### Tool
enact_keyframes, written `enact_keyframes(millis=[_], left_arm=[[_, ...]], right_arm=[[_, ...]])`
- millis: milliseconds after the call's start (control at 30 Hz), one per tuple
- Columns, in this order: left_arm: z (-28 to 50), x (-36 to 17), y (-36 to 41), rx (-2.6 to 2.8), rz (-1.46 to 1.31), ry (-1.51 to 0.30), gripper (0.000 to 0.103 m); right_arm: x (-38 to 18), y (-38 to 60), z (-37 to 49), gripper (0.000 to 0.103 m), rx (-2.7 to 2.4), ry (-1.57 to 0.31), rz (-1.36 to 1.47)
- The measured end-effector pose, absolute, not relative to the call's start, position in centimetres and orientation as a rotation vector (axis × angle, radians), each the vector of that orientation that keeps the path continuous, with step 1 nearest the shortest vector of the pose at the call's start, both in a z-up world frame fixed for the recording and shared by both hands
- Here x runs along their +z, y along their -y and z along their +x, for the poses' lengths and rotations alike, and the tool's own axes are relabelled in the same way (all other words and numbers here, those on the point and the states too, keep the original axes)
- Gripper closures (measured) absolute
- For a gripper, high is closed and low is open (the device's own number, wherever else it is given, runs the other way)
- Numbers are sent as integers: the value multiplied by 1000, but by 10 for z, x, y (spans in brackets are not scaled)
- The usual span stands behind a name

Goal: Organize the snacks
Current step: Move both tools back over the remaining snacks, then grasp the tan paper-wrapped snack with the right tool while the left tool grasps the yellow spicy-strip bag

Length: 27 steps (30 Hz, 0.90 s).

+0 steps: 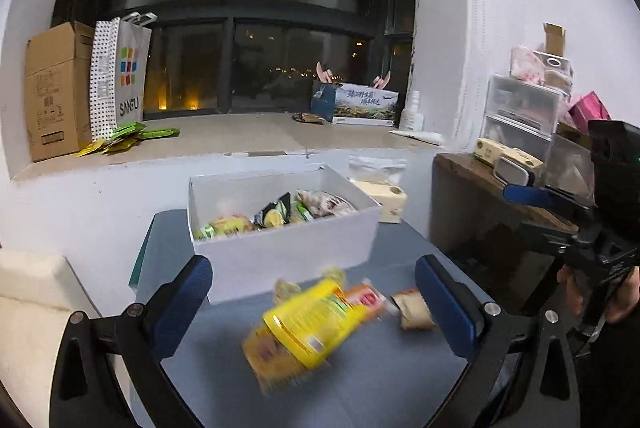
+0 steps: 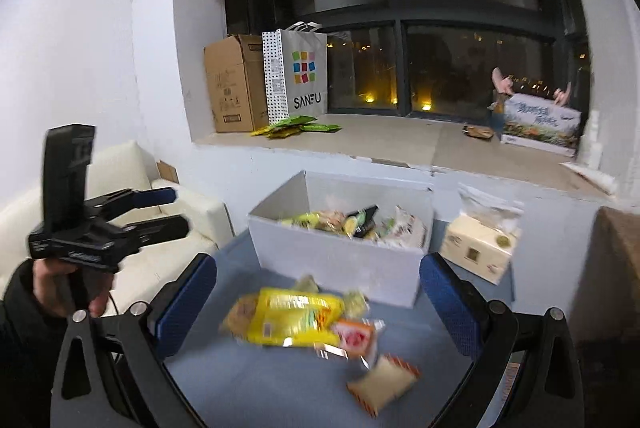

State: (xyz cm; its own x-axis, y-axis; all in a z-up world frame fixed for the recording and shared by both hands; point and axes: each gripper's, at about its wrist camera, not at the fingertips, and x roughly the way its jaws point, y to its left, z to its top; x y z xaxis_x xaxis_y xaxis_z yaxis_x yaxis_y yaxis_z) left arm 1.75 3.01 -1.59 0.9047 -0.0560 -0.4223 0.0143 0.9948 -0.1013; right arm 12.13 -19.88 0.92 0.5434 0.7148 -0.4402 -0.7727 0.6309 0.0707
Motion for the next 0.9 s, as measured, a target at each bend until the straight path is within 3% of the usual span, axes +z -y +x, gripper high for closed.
enact_keyframes(millis=[400, 900], left_arm=[[-18, -44, 6, -82, -130, -477, 0], [-10, -54, -2, -65, -140, -518, 0]], right_arm=[[-50, 238, 62, 0, 813, -579, -160], [-79, 223, 95, 0, 741, -689, -198]])
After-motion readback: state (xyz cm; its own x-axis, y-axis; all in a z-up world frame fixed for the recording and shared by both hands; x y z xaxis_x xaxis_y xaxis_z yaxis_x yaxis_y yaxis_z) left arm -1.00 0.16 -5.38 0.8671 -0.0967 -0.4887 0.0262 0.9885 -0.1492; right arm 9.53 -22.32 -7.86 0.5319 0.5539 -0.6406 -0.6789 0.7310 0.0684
